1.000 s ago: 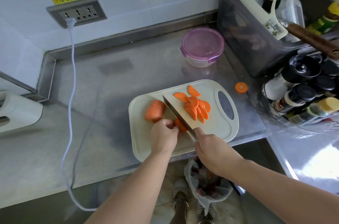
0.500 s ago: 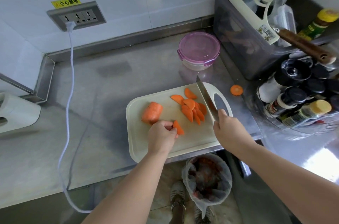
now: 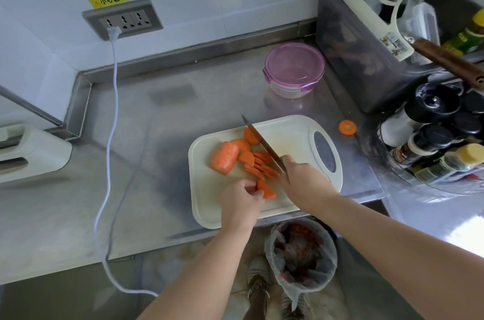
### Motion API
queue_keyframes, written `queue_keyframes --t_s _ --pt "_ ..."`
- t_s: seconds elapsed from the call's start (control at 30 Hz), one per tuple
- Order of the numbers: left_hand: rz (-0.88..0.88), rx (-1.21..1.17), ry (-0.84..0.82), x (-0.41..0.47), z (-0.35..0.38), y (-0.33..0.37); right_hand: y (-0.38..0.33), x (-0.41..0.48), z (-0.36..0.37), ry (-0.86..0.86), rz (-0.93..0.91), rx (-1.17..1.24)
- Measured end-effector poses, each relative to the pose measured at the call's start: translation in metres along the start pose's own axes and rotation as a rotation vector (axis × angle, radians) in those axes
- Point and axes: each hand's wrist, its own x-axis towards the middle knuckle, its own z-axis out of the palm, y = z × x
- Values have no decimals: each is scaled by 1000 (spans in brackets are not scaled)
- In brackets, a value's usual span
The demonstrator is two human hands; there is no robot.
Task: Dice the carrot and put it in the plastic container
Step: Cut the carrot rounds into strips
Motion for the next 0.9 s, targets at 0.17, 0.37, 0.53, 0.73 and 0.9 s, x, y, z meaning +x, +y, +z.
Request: queue_keyframes --t_s 0.17,0.37,0.53,0.73,0.9 --pt "-7 27 17 2 -1 -6 9 10 -7 -17 -28 -3" --pt "19 116 -10 4 4 2 30 -4 -17 46 12 128" --pt "40 178 -32 -2 11 9 48 -19 -20 69 67 177" --pt "30 166 -29 -6 37 14 62 -31 -18 44 144 226" --pt "101 186 -6 -7 61 26 69 -40 -15 27 157 236"
